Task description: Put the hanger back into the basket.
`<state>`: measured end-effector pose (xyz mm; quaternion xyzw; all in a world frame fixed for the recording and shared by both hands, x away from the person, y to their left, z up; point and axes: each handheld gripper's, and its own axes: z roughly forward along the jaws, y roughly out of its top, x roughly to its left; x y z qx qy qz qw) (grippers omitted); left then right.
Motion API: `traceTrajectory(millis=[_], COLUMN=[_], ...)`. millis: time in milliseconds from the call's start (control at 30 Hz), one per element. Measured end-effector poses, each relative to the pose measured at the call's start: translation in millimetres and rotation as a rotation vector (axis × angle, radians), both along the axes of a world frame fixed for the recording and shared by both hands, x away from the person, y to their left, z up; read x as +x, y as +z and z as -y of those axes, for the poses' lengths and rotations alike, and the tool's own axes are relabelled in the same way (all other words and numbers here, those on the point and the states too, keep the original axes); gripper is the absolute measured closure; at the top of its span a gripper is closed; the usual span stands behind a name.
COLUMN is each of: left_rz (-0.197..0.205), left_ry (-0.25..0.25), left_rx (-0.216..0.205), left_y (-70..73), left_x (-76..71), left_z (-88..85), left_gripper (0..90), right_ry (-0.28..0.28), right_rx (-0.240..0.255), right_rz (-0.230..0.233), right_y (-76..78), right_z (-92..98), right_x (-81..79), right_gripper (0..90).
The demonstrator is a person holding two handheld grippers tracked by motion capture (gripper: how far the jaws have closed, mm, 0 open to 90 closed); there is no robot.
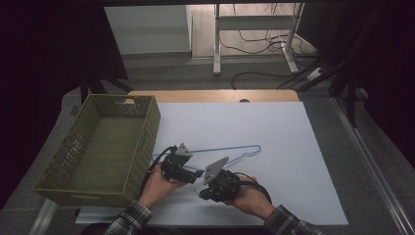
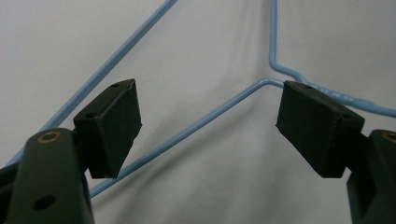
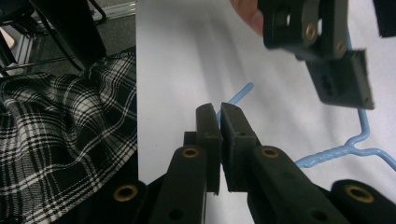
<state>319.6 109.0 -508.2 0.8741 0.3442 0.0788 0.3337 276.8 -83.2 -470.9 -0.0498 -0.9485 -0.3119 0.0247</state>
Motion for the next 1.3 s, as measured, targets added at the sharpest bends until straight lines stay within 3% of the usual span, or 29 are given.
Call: traceTrajectory(millis=[300, 667, 1100, 1200, 1300], left_rz=[-0.017, -0.003, 0.003, 0.014, 0.026], left_ry=[-0.004, -0.026, -0.124, -0.173, -0.191], left_rx=[0.049, 0.095, 0.098, 0.146, 0.160], left_y=[-10.2, -16.1, -13.8, -13.0, -12.6], left_x=[9.9, 15.6, 14.8, 12.9, 11.2], left_z=[5.6, 13.1, 16.1, 18.0, 20.1], left_gripper=[19.3, 21.8, 53.8, 58.9, 62.0], right_ry=[-0.003, -0.005, -0.016, -0.049, -0.093], right_rx=[0.008, 0.017, 0.031, 0.043, 0.083], right_rz=[-0.005, -0.008, 0.004, 0.034, 0.052], right_y=[4.1, 8.3, 12.0, 16.8, 28.5], right_z=[0.6, 0.9, 1.4, 6.1, 20.3], right_x=[1.3, 2.7, 3.0, 1.1, 1.6], right_gripper=[86.8, 86.8, 85.6, 75.8, 68.0])
